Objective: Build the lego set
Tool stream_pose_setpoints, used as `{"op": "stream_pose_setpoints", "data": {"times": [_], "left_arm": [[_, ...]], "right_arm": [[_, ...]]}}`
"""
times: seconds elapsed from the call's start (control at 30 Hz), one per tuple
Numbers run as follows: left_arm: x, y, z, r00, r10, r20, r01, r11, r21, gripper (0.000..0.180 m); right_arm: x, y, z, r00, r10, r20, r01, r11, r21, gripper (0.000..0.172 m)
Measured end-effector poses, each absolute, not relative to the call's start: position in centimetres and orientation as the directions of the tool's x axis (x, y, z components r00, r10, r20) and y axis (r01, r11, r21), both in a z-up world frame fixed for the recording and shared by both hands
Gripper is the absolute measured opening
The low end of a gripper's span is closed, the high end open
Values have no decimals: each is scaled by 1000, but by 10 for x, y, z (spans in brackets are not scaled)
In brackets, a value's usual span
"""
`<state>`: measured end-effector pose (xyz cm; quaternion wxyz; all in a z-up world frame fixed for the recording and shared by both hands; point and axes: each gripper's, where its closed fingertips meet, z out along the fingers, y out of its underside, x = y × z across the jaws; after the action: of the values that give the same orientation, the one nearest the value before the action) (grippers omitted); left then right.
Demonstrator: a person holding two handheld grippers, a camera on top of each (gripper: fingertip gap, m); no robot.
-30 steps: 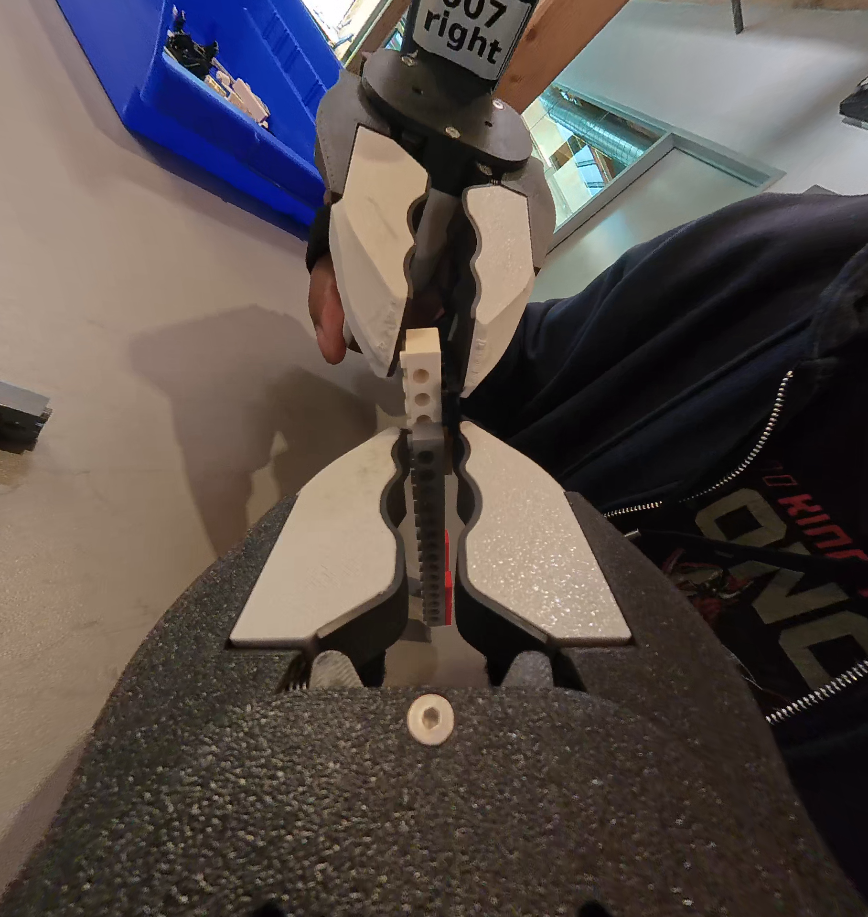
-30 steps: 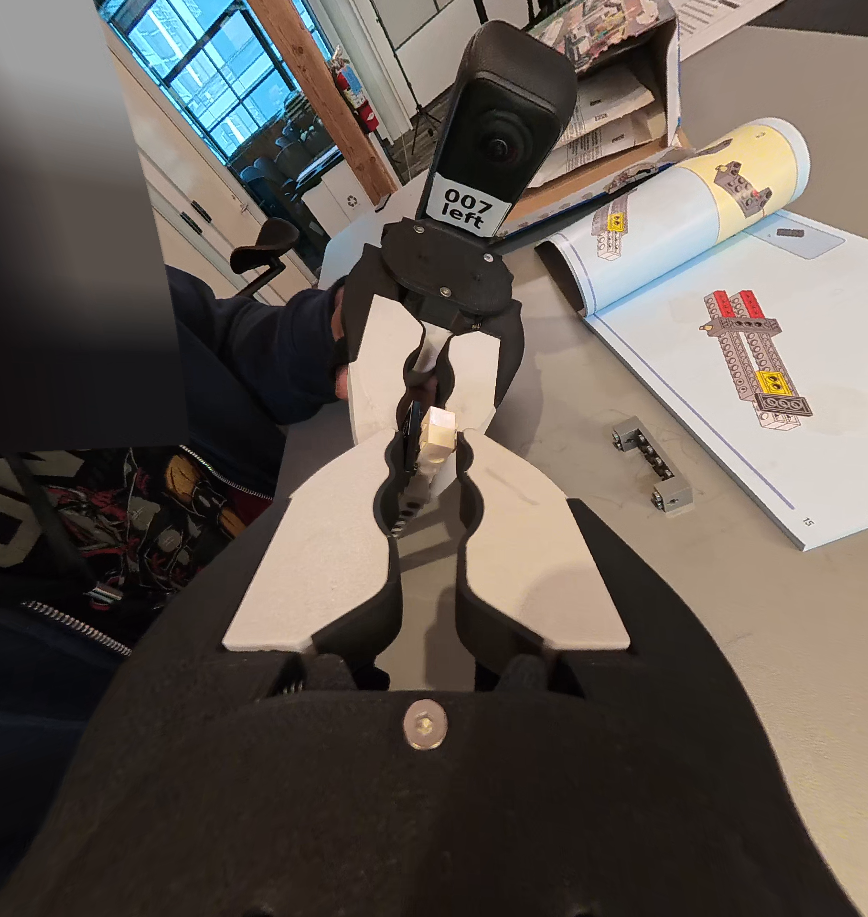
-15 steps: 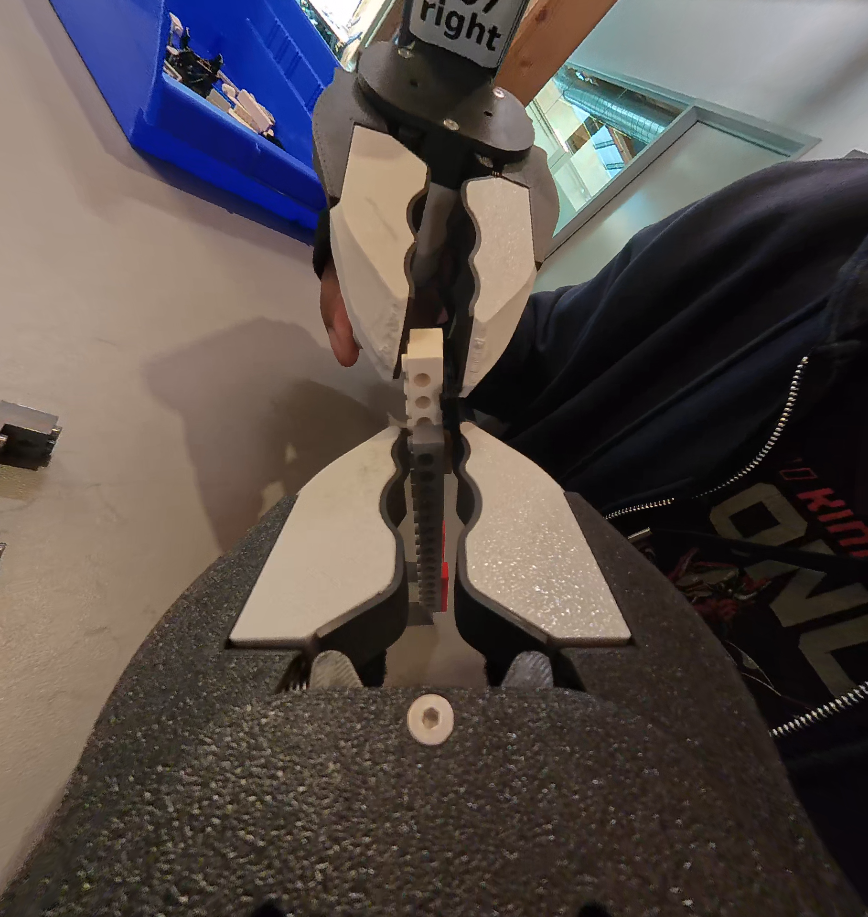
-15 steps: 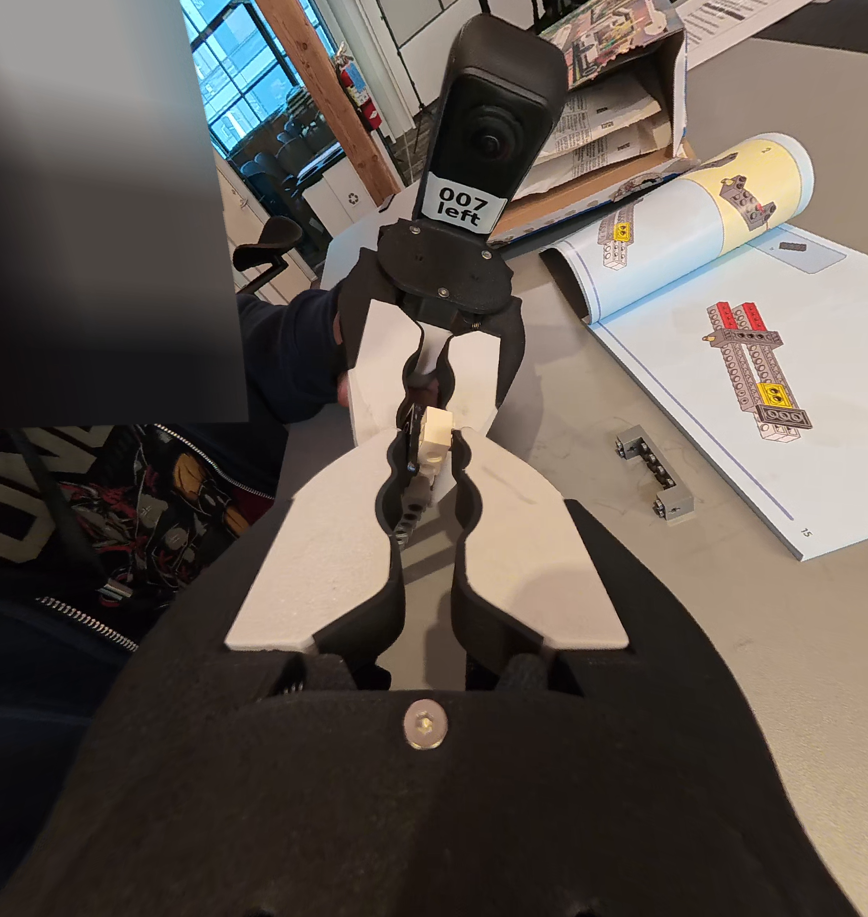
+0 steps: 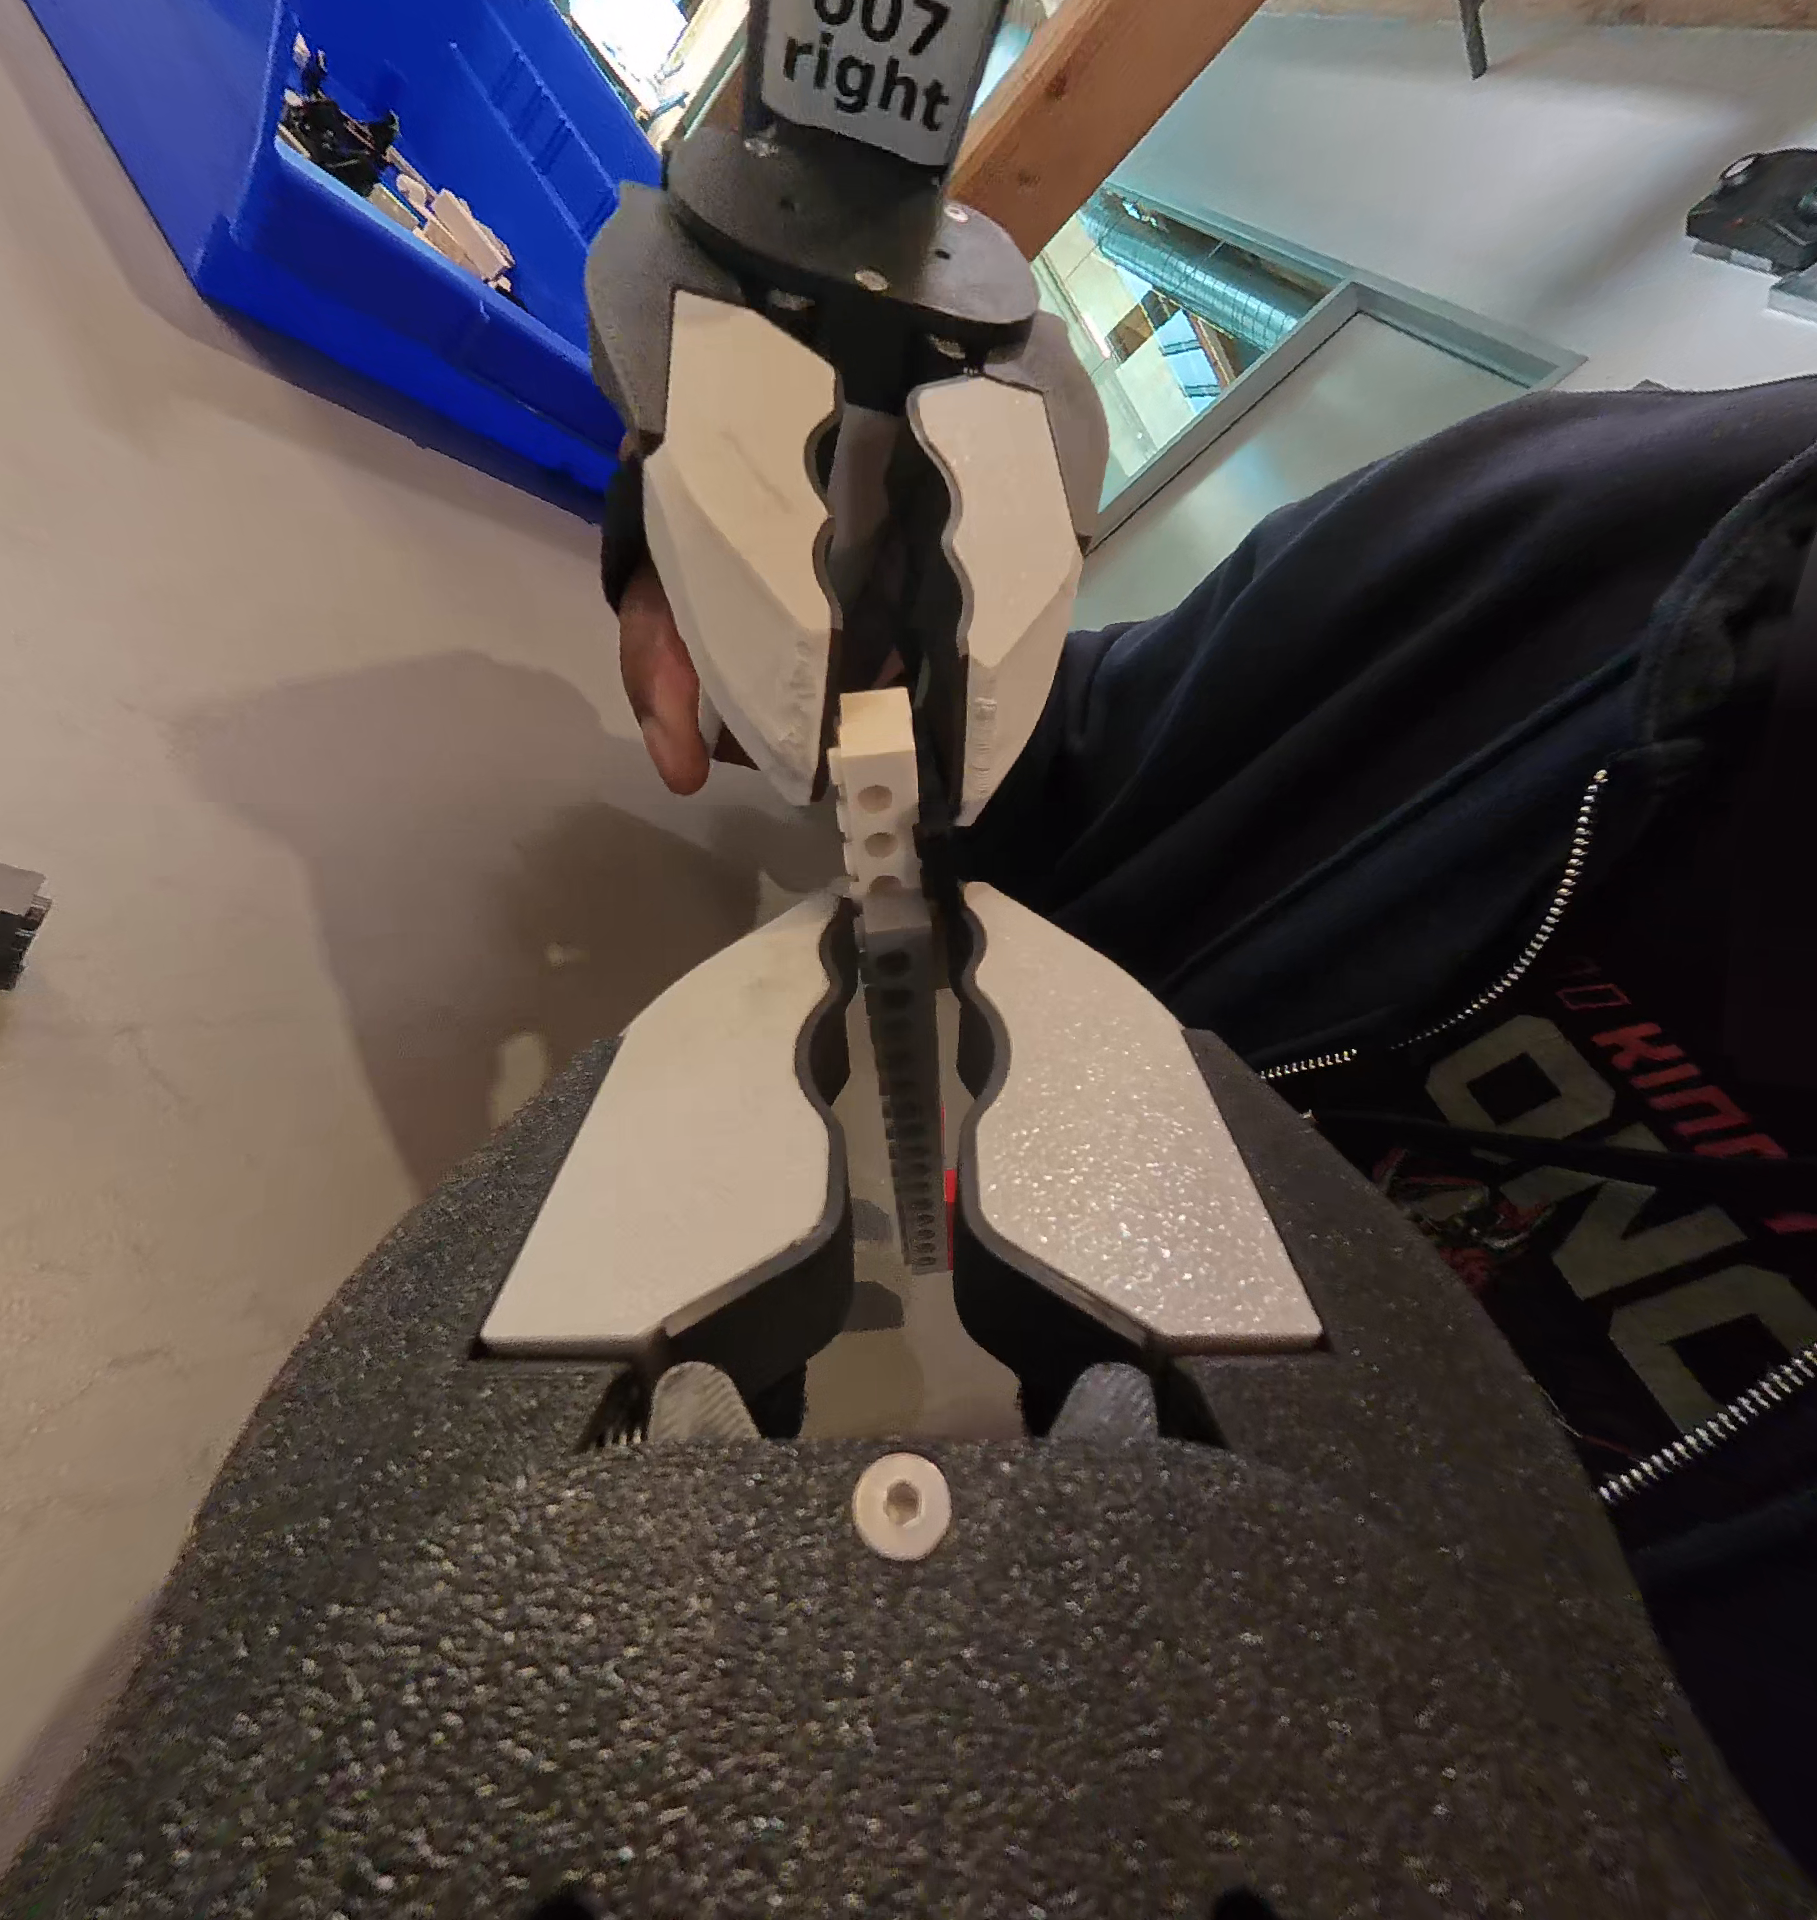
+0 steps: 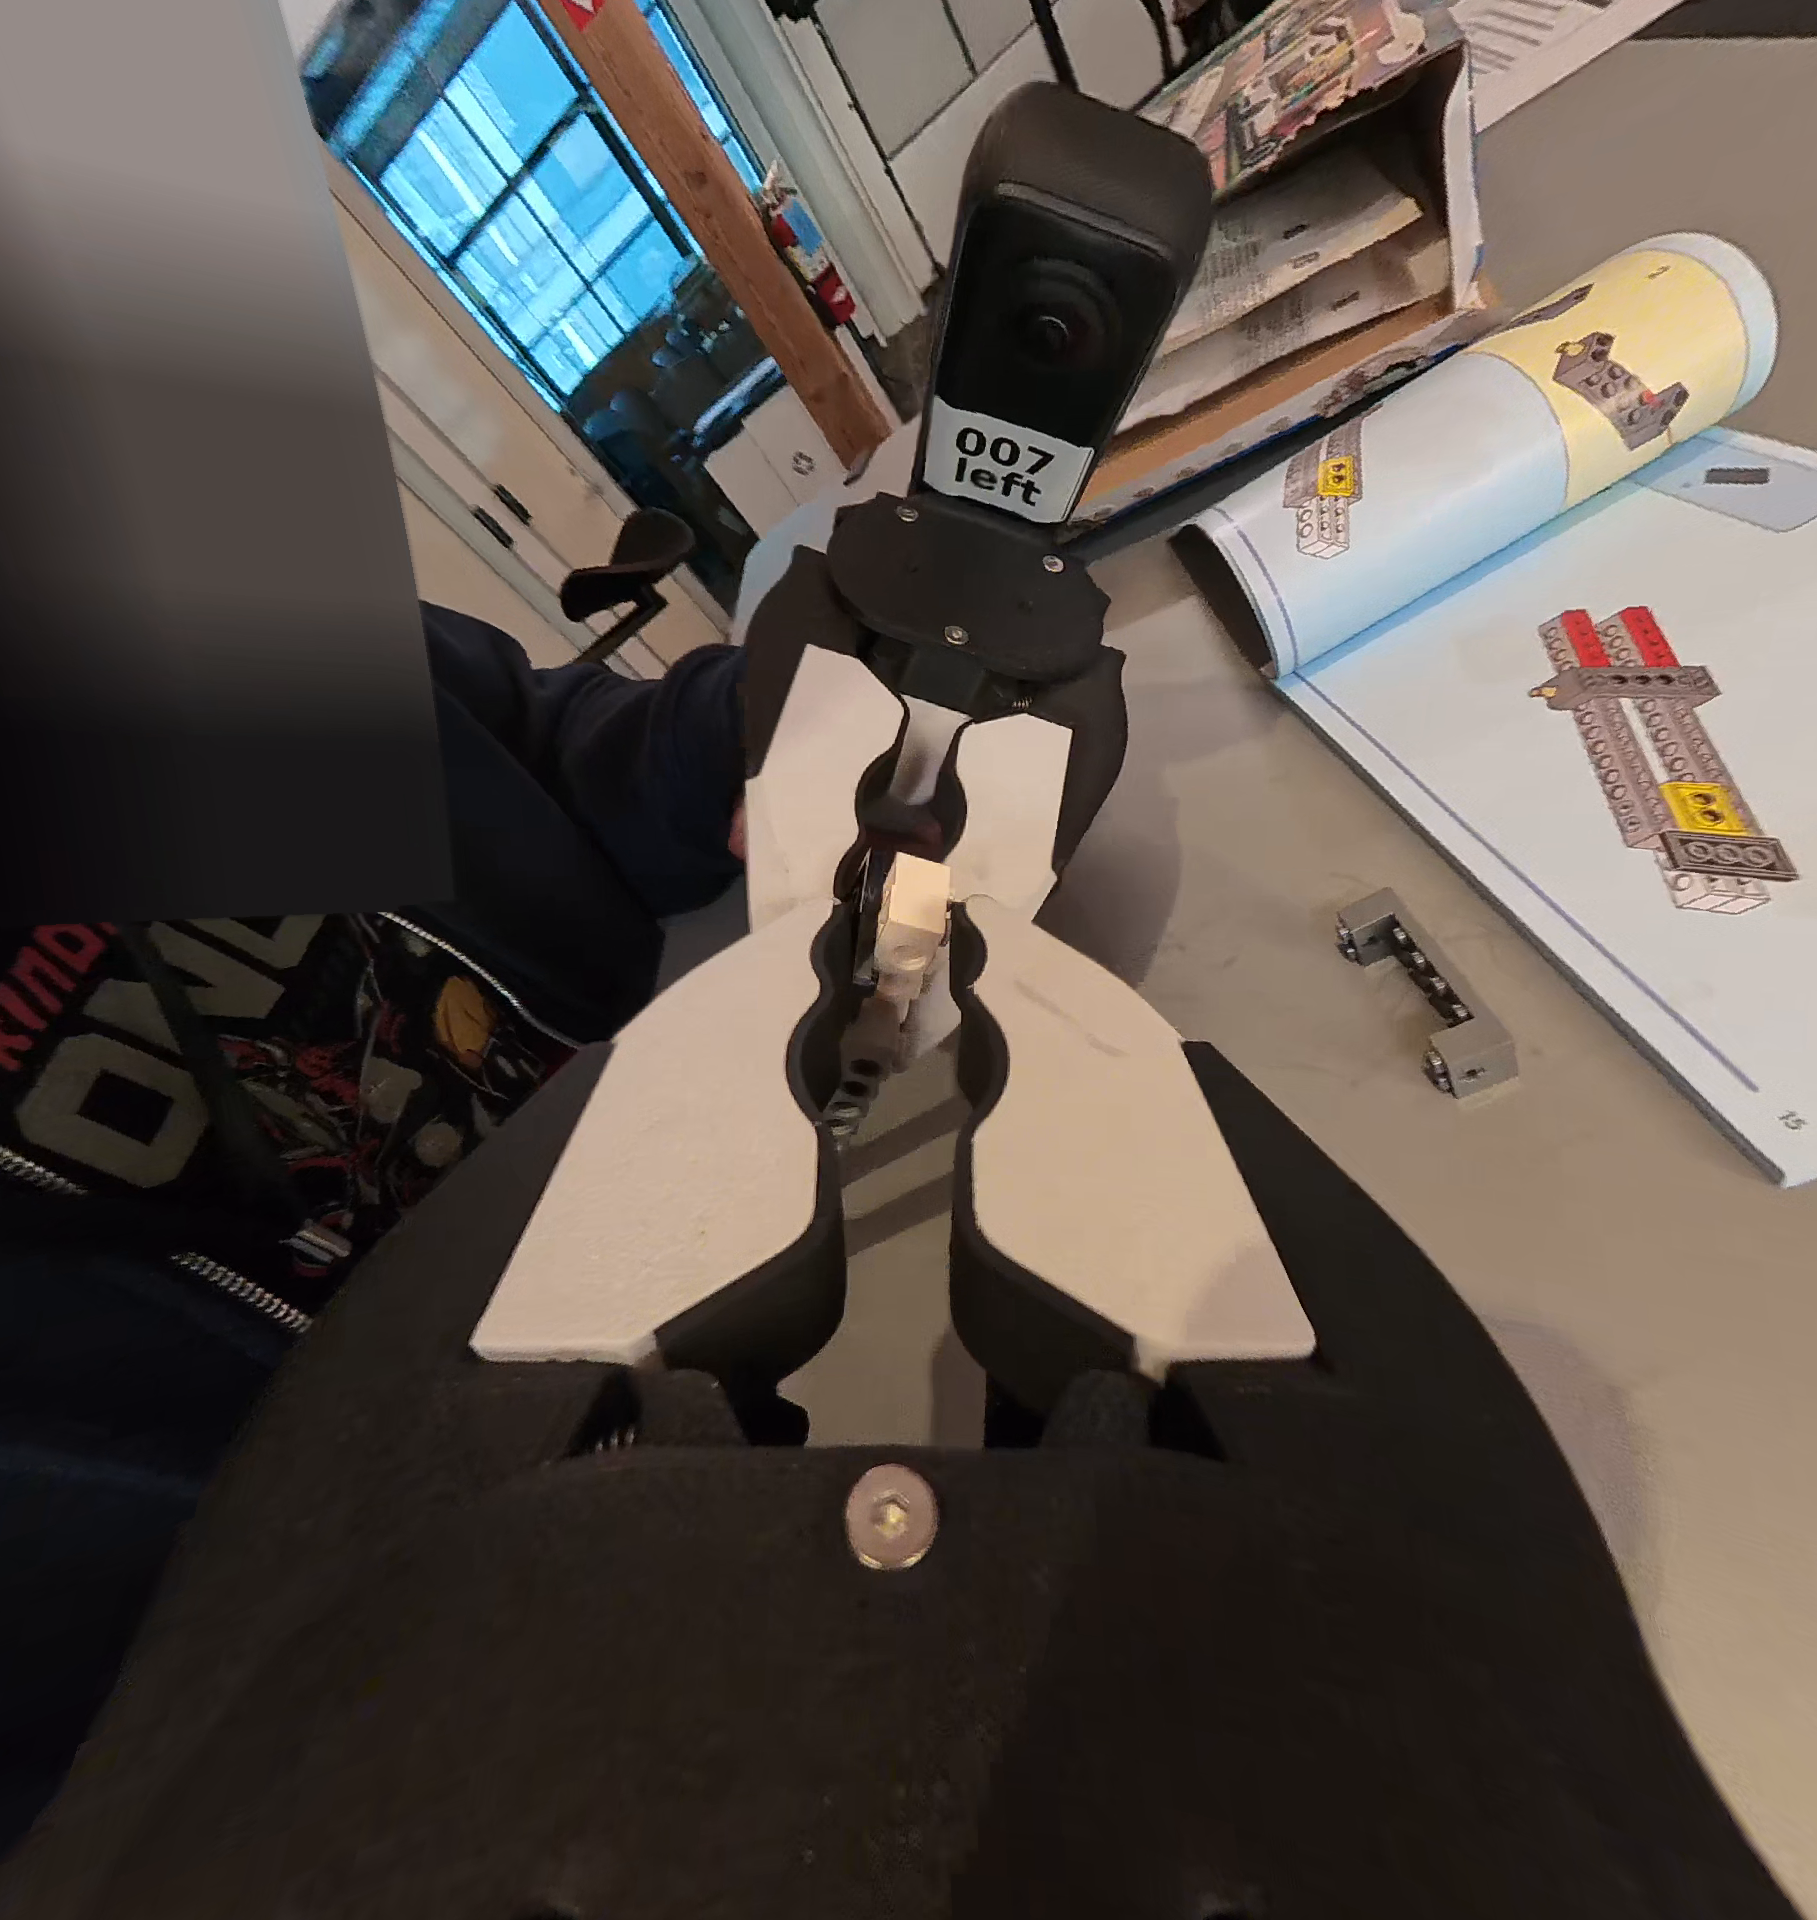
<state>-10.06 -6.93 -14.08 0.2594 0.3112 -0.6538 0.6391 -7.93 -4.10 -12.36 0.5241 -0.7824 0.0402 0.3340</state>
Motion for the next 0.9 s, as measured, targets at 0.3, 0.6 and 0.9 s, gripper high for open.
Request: {"op": "stream_pose_setpoints", "data": {"times": [0.3,0.6,0.9], "left_arm": [[-85,-60,-136,-590,-43,806,-796,-138,-590,16],[-75,-56,-140,-590,-124,798,-781,-161,-603,16],[-76,-56,-143,-599,-154,786,-774,-140,-617,16]], "right_arm": [[-61,-39,-126,706,210,-676,-565,-409,-717,40],[-63,-34,-133,710,177,-681,-575,-413,-706,19],[-65,-34,-135,665,194,-721,-610,-416,-674,16]]}}
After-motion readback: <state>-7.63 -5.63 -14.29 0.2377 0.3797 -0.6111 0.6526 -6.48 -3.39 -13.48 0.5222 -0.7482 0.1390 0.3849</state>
